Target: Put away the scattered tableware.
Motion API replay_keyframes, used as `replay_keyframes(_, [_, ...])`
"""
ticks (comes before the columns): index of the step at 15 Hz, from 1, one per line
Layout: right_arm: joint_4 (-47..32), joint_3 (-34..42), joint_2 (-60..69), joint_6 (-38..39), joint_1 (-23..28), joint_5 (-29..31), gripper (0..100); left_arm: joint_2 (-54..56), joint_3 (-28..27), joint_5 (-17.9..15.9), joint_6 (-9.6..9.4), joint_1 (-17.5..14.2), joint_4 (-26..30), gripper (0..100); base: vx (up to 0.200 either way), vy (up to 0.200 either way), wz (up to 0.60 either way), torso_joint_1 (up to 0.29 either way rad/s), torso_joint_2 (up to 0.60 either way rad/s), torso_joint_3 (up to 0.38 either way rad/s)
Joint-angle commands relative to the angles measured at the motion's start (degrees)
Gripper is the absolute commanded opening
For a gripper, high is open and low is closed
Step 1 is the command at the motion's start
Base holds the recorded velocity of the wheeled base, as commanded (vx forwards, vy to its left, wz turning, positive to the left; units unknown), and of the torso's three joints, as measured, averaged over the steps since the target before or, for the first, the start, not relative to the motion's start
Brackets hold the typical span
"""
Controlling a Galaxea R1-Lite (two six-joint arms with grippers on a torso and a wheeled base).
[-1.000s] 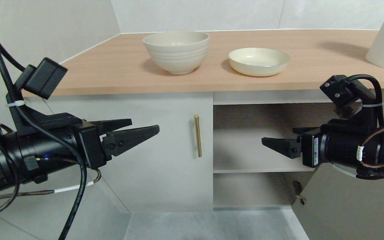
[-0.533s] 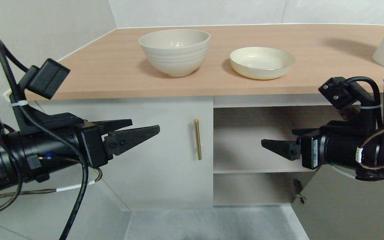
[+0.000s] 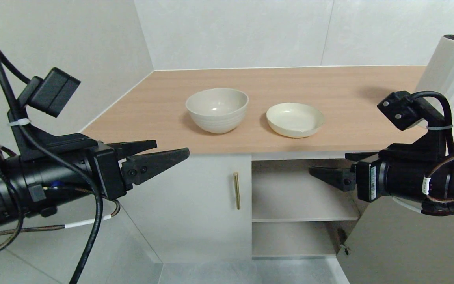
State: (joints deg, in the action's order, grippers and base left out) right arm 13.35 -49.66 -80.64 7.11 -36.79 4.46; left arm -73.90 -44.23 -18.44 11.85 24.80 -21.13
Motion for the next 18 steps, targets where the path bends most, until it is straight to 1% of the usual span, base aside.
replay_keyframes(1, [0.01,0.01,-0.22,0.01,-0.03,0.02,100,-0.28,0.02,-0.01,0.02,-0.01,-0.06,100,0.0,0.0,0.0,0.339,-0.46,-0.261])
replay_keyframes(8, [0.1,-0.08,-1.01,-0.08,0.23,0.11,100,-1.16,-0.33,0.25,-0.07,-0.01,0.12,100,0.0,0.0,0.0,0.237,-0.47,-0.247])
replay_keyframes(10, [0.8,-0.26,-1.98,-0.08,0.84,0.11,100,-2.83,-2.53,4.47,0.02,-1.33,0.21,100,0.0,0.0,0.0,0.071,-0.14,-0.071])
replay_keyframes(11, [1.07,-0.52,-2.5,-0.16,1.55,0.28,100,-3.36,-3.15,5.79,-0.07,-1.77,0.47,100,0.0,0.0,0.0,0.0,0.0,0.0])
replay_keyframes(12, [0.89,-2.45,-4.17,-0.08,2.07,1.16,100,-4.06,-4.9,7.37,-0.07,-2.65,2.23,100,0.0,0.0,0.0,0.0,0.0,0.0])
replay_keyframes(13, [0.19,-4.04,-5.23,0.01,2.6,2.66,100,-3.97,-5.96,7.46,-0.07,-2.65,4.6,100,0.0,0.0,0.0,0.0,0.0,0.0])
replay_keyframes(14, [-1.22,-6.15,-6.81,0.01,2.87,6.17,100,-4.15,-8.86,7.46,-0.07,-2.65,9.17,100,0.0,0.0,0.0,0.0,0.0,0.0])
replay_keyframes(15, [-1.66,-7.64,-7.87,0.1,2.87,7.93,100,-4.32,-10.7,7.46,-0.07,-2.65,11.81,100,0.0,0.0,0.0,0.0,0.0,0.0])
replay_keyframes(16, [-2.1,-11.86,-10.68,1.07,2.87,12.5,100,-5.91,-18.26,7.9,0.02,-2.65,19.81,100,0.0,0.0,0.0,0.0,0.0,0.0])
replay_keyframes(17, [-2.1,-13.62,-12.44,3.18,2.87,14.87,100,-7.14,-23.27,10.27,0.54,-2.65,26.31,100,0.0,0.0,0.0,0.0,0.0,0.0])
replay_keyframes(18, [-2.1,-15.11,-13.93,4.93,2.95,16.72,100,-9.42,-25.65,13.43,1.69,-2.65,29.92,100,0.0,0.0,0.0,0.0,0.0,0.0])
